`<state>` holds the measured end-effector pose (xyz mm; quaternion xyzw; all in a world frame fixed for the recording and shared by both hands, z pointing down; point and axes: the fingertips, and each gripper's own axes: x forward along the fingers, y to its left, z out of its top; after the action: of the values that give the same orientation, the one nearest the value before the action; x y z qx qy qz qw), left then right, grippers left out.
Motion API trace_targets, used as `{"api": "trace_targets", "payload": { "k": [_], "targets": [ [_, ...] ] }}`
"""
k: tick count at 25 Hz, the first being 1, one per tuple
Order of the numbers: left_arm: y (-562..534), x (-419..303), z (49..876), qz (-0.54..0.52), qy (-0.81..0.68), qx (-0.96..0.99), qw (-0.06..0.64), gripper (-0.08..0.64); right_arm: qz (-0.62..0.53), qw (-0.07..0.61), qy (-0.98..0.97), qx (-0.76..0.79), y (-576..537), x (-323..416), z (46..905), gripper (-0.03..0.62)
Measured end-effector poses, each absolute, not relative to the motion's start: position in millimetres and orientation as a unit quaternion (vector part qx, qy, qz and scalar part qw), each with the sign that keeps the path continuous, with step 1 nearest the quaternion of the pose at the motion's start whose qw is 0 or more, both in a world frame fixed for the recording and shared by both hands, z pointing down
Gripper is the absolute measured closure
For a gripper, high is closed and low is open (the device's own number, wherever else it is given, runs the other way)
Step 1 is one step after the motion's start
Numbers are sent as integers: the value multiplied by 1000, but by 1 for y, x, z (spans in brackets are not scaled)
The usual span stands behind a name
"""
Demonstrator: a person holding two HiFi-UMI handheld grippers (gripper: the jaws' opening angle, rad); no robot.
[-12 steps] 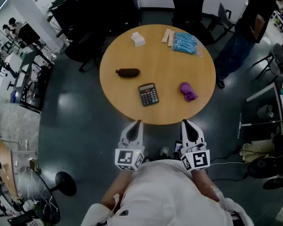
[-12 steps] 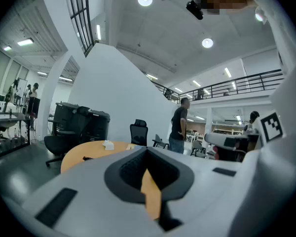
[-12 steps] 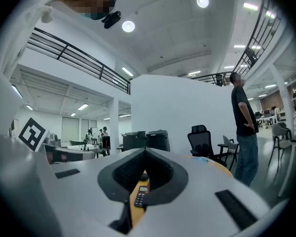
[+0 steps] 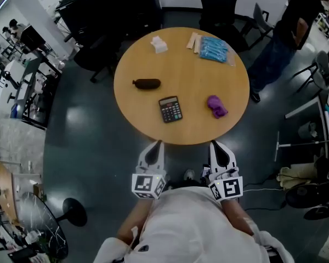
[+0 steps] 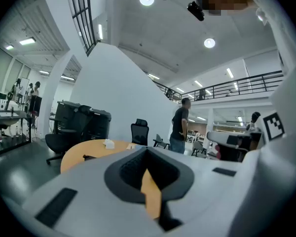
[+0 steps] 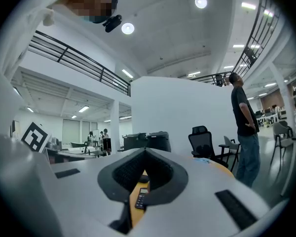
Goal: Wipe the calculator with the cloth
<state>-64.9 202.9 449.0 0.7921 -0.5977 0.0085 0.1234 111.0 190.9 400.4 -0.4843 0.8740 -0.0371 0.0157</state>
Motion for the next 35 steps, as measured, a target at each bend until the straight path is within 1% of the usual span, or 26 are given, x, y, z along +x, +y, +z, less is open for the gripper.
{"api": "trace_targets", "payload": {
  "k": [7,14,21,26,35],
  "targets": [
    [207,-55,455,14,-614,779,126,554,-41,19,887,-459,187,119,402,577],
    [199,-60,456,16,-625,769,135,554,-49,21,892,-449,169,119,404,577],
    [141,-84,467,16,-608,782,138,554,-54,23,886,-459,125,104,412,577],
    [90,-104,486,24,-577,799,164,554,-56,23,873,-484,81,85,416,577],
    [23,-123,509,50,-532,825,183,554,-57,26,855,-515,16,63,411,577]
  ]
}}
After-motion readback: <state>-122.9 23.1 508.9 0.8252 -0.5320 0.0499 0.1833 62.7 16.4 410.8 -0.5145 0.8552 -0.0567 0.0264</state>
